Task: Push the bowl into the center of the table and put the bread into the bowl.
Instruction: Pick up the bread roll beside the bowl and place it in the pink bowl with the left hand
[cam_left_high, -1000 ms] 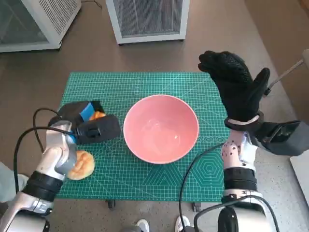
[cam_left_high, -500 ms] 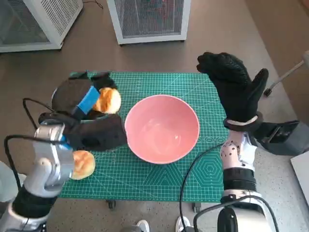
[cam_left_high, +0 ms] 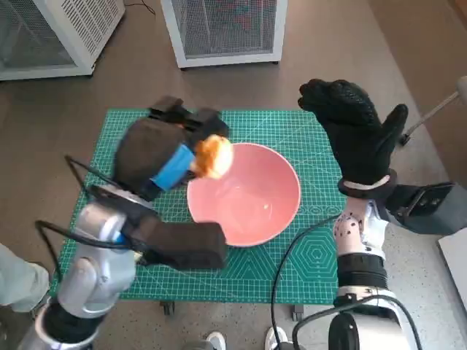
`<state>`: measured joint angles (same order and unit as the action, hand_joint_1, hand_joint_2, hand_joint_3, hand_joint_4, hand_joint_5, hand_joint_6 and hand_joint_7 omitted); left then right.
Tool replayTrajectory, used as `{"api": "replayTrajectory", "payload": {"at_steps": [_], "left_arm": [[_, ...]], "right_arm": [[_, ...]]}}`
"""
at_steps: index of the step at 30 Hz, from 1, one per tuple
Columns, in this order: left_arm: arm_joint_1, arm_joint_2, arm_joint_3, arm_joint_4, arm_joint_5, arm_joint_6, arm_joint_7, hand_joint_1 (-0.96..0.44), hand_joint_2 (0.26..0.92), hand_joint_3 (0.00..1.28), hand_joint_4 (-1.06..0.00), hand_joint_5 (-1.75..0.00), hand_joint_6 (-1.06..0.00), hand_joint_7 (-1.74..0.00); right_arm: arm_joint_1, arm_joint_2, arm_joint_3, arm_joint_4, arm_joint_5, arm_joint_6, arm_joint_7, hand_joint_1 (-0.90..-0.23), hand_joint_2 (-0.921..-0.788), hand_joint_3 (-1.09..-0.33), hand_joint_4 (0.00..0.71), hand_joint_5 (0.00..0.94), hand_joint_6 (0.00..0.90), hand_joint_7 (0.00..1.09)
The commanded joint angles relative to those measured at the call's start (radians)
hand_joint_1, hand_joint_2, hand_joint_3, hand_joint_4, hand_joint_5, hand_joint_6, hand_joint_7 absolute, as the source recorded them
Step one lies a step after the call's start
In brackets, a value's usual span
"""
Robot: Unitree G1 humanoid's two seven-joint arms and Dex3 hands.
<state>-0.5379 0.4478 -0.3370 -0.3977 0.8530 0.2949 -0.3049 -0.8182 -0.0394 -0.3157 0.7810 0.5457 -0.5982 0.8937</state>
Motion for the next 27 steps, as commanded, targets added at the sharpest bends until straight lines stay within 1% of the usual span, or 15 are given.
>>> {"api": "replayTrajectory", "payload": {"at_steps": [1,5,8,10,15,21,23,24,25,26,27], "left_arm": [[-0.029,-0.024,-0.026,0.053,0.001,-0.075,0.017,0.0,0.909,0.02,-0.77,-1.18,-0.71,-0.97],[-0.034,-0.043,-0.035,0.109,-0.003,-0.134,0.032,0.0,0.905,0.02,-0.78,-1.2,-0.74,-0.9],[-0.037,-0.053,-0.04,0.149,-0.006,-0.168,0.041,0.0,0.901,0.02,-0.8,-1.17,-0.74,-0.91],[-0.04,-0.06,-0.044,0.175,-0.006,-0.181,0.043,0.0,0.9,0.02,-0.81,-1.14,-0.72,-0.96],[-0.043,-0.074,-0.051,0.229,-0.002,-0.2,0.035,0.0,0.903,0.02,-0.82,-1.09,-0.69,-1.03],[-0.035,-0.085,-0.062,0.258,0.013,-0.182,0.01,0.0,0.908,0.02,-0.81,-1.1,-0.68,-1.04],[-0.029,-0.091,-0.067,0.259,0.023,-0.165,-0.004,0.0,0.914,0.02,-0.78,-1.13,-0.69,-1.03],[-0.026,-0.093,-0.069,0.258,0.028,-0.157,-0.01,0.0,0.917,0.04,-0.74,-1.17,-0.67,-1.05],[-0.02,-0.097,-0.072,0.251,0.037,-0.139,-0.024,0.0,0.917,0.04,-0.73,-1.18,-0.66,-1.06],[-0.015,-0.099,-0.074,0.244,0.044,-0.126,-0.035,0.0,0.919,0.11,-0.62,-1.25,-0.61,-1.16],[-0.006,-0.1,-0.077,0.231,0.055,-0.108,-0.052,0.0,0.919,0.16,-0.55,-1.3,-0.57,-1.23]], "right_arm": [[0.023,-0.005,-0.005,0.004,0.003,0.011,0.006,-0.443,-0.921,-0.44,0.539,0.004,0.705,0.01],[0.027,-0.008,-0.004,-0.001,0.001,0.01,0.003,-0.441,-0.921,-0.442,0.539,0.003,0.705,0.01],[0.031,-0.01,-0.004,-0.007,0.001,0.01,0.002,-0.441,-0.921,-0.444,0.538,0.003,0.705,0.01],[0.033,-0.011,-0.004,-0.013,0.001,0.011,-0.001,-0.441,-0.921,-0.445,0.538,0.003,0.705,0.01],[0.036,-0.015,-0.004,-0.023,0.0,0.017,-0.007,-0.444,-0.921,-0.448,0.538,0.002,0.704,0.01],[0.04,-0.014,-0.003,-0.028,-0.002,0.017,-0.011,-0.442,-0.921,-0.452,0.536,0.001,0.703,0.01],[0.042,-0.013,-0.002,-0.032,-0.003,0.018,-0.013,-0.441,-0.921,-0.453,0.536,0.001,0.703,0.01],[0.043,-0.013,-0.001,-0.034,-0.003,0.018,-0.014,-0.441,-0.921,-0.454,0.536,0.001,0.703,0.01],[0.043,-0.012,-0.001,-0.035,-0.004,0.018,-0.015,-0.441,-0.921,-0.454,0.536,0.001,0.703,0.01],[0.044,-0.012,0.0,-0.036,-0.005,0.017,-0.017,-0.441,-0.921,-0.454,0.536,0.0,0.702,0.01],[0.044,-0.012,0.0,-0.037,-0.005,0.017,-0.018,-0.441,-0.921,-0.455,0.535,0.0,0.702,0.01]]}}
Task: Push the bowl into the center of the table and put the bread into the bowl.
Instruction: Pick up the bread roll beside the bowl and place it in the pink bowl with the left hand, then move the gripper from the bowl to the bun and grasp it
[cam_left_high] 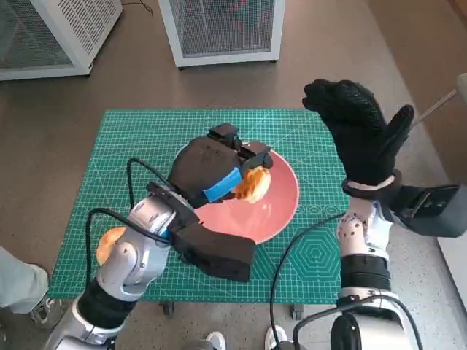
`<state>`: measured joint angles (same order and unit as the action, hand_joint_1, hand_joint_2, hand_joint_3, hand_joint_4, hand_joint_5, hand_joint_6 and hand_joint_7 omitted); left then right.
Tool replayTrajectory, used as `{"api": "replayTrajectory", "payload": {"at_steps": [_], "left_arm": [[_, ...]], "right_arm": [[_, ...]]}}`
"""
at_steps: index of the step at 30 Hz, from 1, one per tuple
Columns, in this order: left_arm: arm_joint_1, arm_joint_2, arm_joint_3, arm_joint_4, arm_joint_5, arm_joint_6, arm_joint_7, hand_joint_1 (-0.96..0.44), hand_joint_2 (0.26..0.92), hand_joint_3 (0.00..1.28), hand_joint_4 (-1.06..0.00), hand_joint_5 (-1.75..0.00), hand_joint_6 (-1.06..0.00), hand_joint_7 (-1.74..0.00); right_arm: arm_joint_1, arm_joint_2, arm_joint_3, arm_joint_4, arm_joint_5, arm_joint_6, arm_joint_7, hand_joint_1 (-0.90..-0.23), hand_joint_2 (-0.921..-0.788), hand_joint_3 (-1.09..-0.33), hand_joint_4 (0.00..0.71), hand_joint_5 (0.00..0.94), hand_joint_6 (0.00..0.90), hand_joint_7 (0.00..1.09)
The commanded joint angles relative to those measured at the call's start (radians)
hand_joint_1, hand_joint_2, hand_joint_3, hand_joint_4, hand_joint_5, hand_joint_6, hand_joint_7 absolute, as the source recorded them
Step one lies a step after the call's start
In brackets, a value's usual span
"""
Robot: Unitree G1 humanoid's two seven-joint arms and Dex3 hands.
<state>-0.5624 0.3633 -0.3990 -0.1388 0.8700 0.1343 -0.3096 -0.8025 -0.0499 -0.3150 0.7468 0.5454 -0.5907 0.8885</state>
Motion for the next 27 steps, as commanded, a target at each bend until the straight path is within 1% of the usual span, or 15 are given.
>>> {"api": "replayTrajectory", "payload": {"at_steps": [1,2,3,4,5,6,8,11,15,23,27], "left_arm": [[0.025,-0.017,-0.017,-0.038,0.046,0.065,-0.059,0.02,0.905,0.16,-0.49,-1.15,-0.52,-1.1],[0.03,-0.018,-0.019,-0.049,0.055,0.079,-0.075,0.04,0.894,0.14,-0.47,-0.8,-0.51,-0.8],[0.033,-0.019,-0.02,-0.058,0.062,0.089,-0.088,0.02,0.878,0.1,-0.42,-0.52,-0.48,-0.54],[0.033,-0.02,-0.021,-0.067,0.067,0.102,-0.107,0.02,0.873,0.09,-0.41,-0.42,-0.47,-0.45],[0.033,-0.021,-0.021,-0.075,0.071,0.112,-0.122,-0.01,0.855,0.06,-0.35,-0.27,-0.44,-0.29],[0.031,-0.019,-0.022,-0.085,0.076,0.123,-0.142,-0.03,0.848,0.05,-0.34,-0.21,-0.43,-0.24],[0.028,-0.015,-0.02,-0.105,0.086,0.14,-0.178,-0.1,0.816,0.02,-0.27,-0.09,-0.39,-0.1],[0.028,-0.01,-0.011,-0.139,0.093,0.165,-0.229,-0.18,0.797,0.01,-0.19,-0.03,-0.35,-0.03],[0.04,-0.009,0.005,-0.192,0.09,0.199,-0.282,-0.26,0.791,0.0,-0.11,-0.01,-0.32,-0.01],[0.112,0.001,0.047,-0.31,0.064,0.208,-0.301,-0.32,0.788,0.0,-0.08,0.0,-0.3,0.0],[0.163,0.01,0.114,-0.422,0.02,0.235,-0.348,-0.32,0.787,0.0,-0.08,0.0,-0.3,0.0]], "right_arm": [[0.029,-0.001,0.0,-0.003,-0.006,0.009,-0.014,-0.441,-0.921,-0.455,0.535,0.0,0.702,0.01],[0.029,-0.001,0.001,-0.002,-0.006,0.008,-0.014,-0.441,-0.921,-0.455,0.534,0.0,0.702,0.01],[0.029,-0.001,0.001,-0.002,-0.007,0.008,-0.015,-0.441,-0.921,-0.455,0.533,0.0,0.701,0.01],[0.028,-0.001,0.002,0.0,-0.007,0.008,-0.016,-0.441,-0.921,-0.455,0.533,0.0,0.701,0.01],[0.028,-0.001,0.002,0.001,-0.008,0.007,-0.016,-0.442,-0.921,-0.455,0.532,0.0,0.7,0.01],[0.028,0.0,0.003,0.002,-0.009,0.006,-0.017,-0.442,-0.921,-0.455,0.532,0.0,0.7,0.01],[0.028,0.0,0.004,0.004,-0.012,0.004,-0.019,-0.442,-0.921,-0.455,0.531,0.0,0.7,0.01],[0.026,0.0,0.004,0.007,-0.013,0.003,-0.02,-0.441,-0.921,-0.454,0.53,0.0,0.699,0.01],[0.025,0.0,0.006,0.01,-0.013,0.003,-0.02,-0.439,-0.921,-0.453,0.531,0.0,0.7,0.01],[0.025,0.003,0.008,0.014,-0.009,0.01,-0.016,-0.447,-0.921,-0.444,0.533,0.001,0.707,0.01],[0.028,0.005,0.009,0.01,-0.005,0.017,-0.013,-0.45,-0.921,-0.433,0.534,0.001,0.711,0.01]]}}
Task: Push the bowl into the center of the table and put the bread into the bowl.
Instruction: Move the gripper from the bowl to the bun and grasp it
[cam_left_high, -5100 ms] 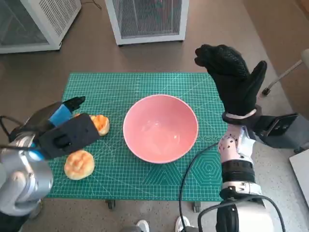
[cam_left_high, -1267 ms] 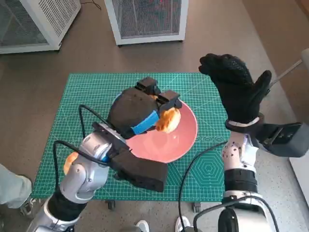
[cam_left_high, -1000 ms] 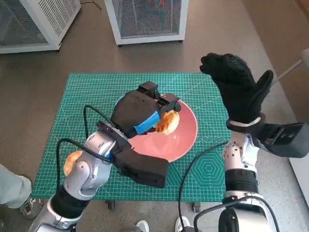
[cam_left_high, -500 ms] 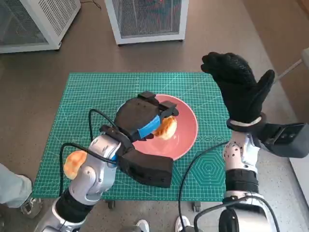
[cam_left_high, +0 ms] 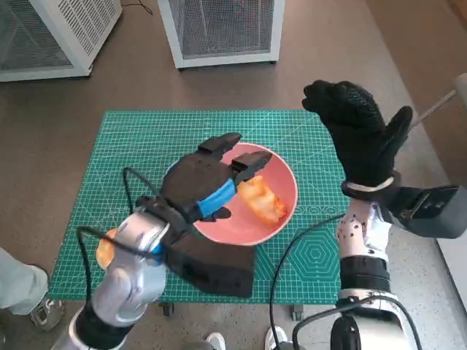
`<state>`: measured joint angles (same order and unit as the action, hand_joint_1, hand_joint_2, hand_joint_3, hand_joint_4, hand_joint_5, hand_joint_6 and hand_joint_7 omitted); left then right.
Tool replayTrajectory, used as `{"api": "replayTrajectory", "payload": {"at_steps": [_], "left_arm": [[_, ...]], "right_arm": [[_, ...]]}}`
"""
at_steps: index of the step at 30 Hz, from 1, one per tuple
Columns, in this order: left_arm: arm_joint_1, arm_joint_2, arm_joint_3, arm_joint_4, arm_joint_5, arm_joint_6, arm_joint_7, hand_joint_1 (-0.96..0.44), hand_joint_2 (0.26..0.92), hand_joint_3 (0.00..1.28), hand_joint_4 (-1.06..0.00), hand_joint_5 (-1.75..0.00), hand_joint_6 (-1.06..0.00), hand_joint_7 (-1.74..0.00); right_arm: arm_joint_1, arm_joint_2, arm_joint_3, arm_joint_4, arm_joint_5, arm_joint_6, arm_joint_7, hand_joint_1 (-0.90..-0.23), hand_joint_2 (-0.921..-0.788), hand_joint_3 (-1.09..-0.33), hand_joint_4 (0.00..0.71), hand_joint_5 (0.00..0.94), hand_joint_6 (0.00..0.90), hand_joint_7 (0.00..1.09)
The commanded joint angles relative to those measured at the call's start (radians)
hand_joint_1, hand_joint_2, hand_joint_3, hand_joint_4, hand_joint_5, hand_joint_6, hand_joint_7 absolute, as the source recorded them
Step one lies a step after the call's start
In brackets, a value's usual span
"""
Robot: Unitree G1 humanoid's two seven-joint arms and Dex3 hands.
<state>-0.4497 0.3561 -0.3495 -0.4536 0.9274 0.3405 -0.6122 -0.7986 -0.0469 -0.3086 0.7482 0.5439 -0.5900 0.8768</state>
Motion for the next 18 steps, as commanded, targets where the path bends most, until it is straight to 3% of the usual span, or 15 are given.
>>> {"api": "replayTrajectory", "payload": {"at_steps": [1,9,18], "left_arm": [[0.059,0.018,0.079,-0.129,-0.045,0.038,-0.059,-0.32,0.786,0.0,-0.08,0.0,-0.3,0.0],[0.151,0.053,0.262,-0.358,-0.124,0.12,-0.152,-0.29,0.78,0.0,-0.12,-0.02,-0.33,-0.02],[0.262,0.182,0.524,-0.559,-0.147,0.254,-0.309,-0.28,0.766,0.0,-0.14,-0.01,-0.34,-0.02]], "right_arm": [[0.026,0.003,0.003,0.007,-0.003,0.017,-0.001,-0.45,-0.921,-0.431,0.535,0.002,0.712,0.01],[0.036,0.003,0.006,-0.011,-0.003,0.021,-0.003,-0.446,-0.921,-0.426,0.537,0.002,0.715,0.02],[0.037,-0.007,0.002,-0.019,0.0,0.027,0.001,-0.443,-0.921,-0.428,0.537,0.001,0.715,0.02]]}}
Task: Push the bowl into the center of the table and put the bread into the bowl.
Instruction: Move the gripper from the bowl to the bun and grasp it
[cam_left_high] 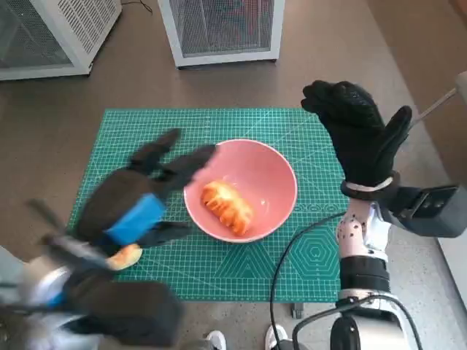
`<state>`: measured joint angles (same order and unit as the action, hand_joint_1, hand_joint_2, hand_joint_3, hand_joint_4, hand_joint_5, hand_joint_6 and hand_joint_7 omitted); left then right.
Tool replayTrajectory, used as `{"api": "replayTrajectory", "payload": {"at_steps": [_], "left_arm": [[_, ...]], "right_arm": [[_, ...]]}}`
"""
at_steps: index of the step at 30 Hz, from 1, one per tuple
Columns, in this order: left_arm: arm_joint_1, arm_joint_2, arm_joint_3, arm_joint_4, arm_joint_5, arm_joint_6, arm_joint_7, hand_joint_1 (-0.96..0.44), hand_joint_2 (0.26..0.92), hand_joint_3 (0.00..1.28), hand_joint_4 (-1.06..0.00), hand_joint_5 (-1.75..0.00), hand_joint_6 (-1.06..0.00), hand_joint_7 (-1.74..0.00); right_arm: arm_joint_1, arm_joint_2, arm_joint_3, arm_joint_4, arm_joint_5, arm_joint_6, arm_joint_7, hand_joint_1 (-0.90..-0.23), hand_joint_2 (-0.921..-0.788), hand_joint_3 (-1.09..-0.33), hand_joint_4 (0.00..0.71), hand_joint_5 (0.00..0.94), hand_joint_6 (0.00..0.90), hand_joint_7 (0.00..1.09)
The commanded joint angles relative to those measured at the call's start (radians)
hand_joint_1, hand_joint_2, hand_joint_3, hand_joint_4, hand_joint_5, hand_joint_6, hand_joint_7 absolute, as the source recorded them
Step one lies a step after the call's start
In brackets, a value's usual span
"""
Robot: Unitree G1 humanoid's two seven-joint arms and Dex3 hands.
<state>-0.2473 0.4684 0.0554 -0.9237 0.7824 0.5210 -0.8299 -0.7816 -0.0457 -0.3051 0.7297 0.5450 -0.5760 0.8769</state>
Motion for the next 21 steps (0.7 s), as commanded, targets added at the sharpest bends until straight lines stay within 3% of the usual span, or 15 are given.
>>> {"api": "replayTrajectory", "payload": {"at_steps": [1,10,21], "left_arm": [[0.072,0.087,0.145,-0.104,0.003,0.09,-0.112,-0.28,0.763,0.0,-0.14,-0.01,-0.34,-0.02],[0.127,0.143,0.287,-0.123,0.042,0.133,-0.267,-0.27,0.729,0.0,-0.11,0.0,-0.29,0.0],[0.188,0.137,0.277,-0.123,0.028,0.174,-0.39,-0.16,0.706,0.0,-0.09,0.0,-0.26,0.0]], "right_arm": [[0.019,-0.009,-0.002,-0.001,0.0,0.015,0.001,-0.443,-0.921,-0.428,0.537,0.001,0.715,0.02],[0.017,-0.011,0.0,-0.002,-0.006,0.018,-0.009,-0.444,-0.921,-0.431,0.532,0.0,0.713,0.01],[0.009,-0.02,0.0,0.011,-0.001,0.034,0.001,-0.445,-0.921,-0.427,0.53,0.0,0.711,0.01]]}}
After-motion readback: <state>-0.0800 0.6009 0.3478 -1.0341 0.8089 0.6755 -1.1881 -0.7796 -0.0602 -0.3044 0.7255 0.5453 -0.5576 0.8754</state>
